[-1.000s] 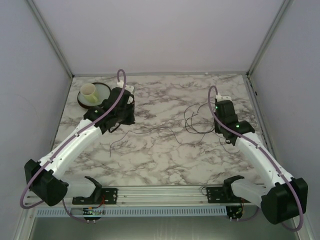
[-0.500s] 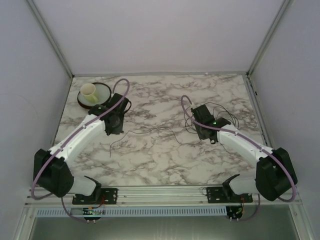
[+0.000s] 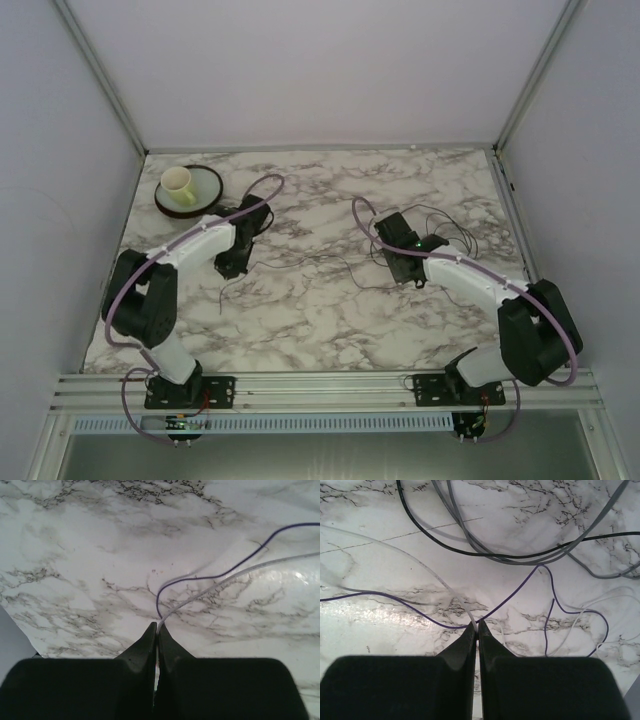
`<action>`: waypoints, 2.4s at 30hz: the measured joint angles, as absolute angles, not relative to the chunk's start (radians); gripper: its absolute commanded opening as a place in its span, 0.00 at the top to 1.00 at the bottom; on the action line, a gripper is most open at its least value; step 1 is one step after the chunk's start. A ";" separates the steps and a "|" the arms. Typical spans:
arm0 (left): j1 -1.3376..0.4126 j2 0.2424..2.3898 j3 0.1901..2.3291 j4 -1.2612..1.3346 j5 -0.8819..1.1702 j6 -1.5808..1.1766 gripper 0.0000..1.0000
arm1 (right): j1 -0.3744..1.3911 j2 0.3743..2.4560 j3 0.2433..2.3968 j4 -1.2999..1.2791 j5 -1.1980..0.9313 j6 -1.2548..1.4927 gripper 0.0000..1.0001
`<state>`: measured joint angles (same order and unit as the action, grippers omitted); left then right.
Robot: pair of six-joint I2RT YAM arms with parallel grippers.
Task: Zip-tie the wires
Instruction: Straighten the cable at the center of the board, then pick up the cable at the center of the board.
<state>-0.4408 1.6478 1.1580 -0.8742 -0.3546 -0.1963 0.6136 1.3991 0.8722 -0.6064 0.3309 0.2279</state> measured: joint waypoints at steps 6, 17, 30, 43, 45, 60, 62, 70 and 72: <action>-0.428 1.761 1.158 -0.834 -0.368 -0.153 0.94 | 0.614 1.425 0.873 -0.607 0.328 0.228 0.98; -0.415 1.810 1.153 -0.771 -0.377 -0.119 0.62 | 0.614 1.422 0.903 -0.607 0.271 0.237 0.58; -0.390 1.689 1.206 -0.815 -0.376 -0.109 0.03 | 0.512 1.236 0.993 -0.606 0.222 0.302 0.38; -0.359 1.327 1.396 -0.649 -0.144 -0.128 0.00 | 0.299 1.280 0.910 -0.336 0.164 0.435 0.38; -0.359 1.262 1.355 -0.565 -0.070 -0.130 0.00 | 0.299 1.329 0.912 -0.294 0.144 0.440 0.38; -0.360 1.139 1.195 -0.273 0.215 -0.165 0.00 | 0.299 1.756 1.089 -0.136 0.068 0.499 0.55; -0.360 1.139 1.195 -0.272 0.224 -0.165 0.00 | 0.299 1.796 1.114 -0.128 0.067 0.509 0.58; -0.360 1.139 1.195 -0.268 0.236 -0.165 0.00 | 0.299 1.876 1.164 -0.133 0.069 0.535 0.72; -0.360 1.142 1.195 -0.264 0.236 -0.165 0.00 | 0.299 1.883 1.164 -0.133 0.072 0.536 0.82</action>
